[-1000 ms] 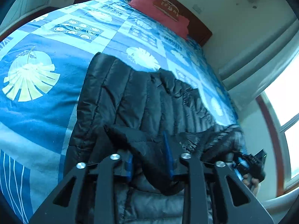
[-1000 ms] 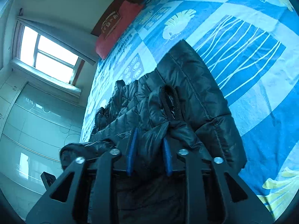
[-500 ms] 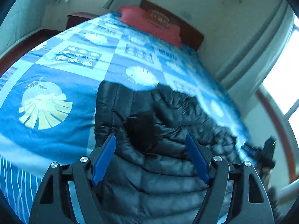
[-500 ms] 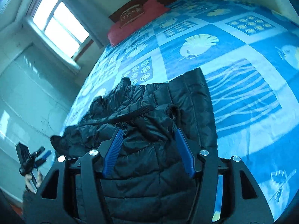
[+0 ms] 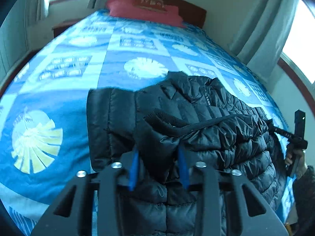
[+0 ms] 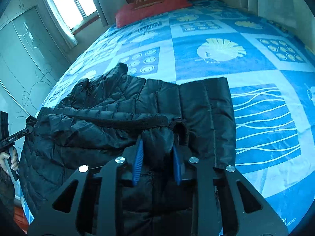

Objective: Fold large clothes
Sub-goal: 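Lift the hem with both grippers and fold it over toward the collar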

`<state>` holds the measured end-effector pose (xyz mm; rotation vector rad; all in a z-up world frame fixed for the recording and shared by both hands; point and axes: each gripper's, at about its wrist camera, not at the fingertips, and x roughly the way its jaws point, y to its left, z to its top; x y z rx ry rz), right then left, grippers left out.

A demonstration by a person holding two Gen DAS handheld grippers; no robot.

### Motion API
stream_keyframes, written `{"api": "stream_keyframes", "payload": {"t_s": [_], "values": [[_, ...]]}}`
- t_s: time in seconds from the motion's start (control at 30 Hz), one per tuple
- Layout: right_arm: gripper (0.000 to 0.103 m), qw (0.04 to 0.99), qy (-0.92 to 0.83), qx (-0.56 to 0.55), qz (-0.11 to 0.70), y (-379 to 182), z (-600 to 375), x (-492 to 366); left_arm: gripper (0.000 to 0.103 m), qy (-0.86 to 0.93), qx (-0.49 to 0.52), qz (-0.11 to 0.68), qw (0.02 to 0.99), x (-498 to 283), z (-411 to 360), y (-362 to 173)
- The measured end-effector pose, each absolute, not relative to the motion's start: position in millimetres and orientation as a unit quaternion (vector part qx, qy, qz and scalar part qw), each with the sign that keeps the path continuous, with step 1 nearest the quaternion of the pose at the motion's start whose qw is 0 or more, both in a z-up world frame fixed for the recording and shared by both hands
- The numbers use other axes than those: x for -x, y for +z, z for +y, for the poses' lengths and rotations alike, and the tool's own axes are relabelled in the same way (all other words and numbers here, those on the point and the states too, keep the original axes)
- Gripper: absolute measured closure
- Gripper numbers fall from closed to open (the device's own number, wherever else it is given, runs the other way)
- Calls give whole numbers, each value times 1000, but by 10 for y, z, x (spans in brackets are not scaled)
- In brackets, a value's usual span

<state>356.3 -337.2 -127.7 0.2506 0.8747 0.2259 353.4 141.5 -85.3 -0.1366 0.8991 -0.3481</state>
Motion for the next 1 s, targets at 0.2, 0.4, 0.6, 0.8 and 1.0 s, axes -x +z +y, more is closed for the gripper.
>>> {"api": "stream_keyframes", "payload": {"t_s": [0.2,0.4,0.6,0.8,1.0], "values": [[85,919,102,-103,368,-915,-3353,-3188,83,-172,33,386,906,-3214,1253,-509],[86,938,98,-88,319,-448,-3407,-3251,84,-163,31,344,924,-3315,1234,-98],[86,945,80,-79,306,-292,-3319,-3837,84,-124,33,337,933,-3899,1150,8],[86,927,62,-86,360,-805,-3219,-4492,84,-77,36,379,921,-4499,1138,-464],[85,902,32,-63,426,-1423,-3145,-4778,83,-48,22,428,902,-4774,1122,-1077]]}}
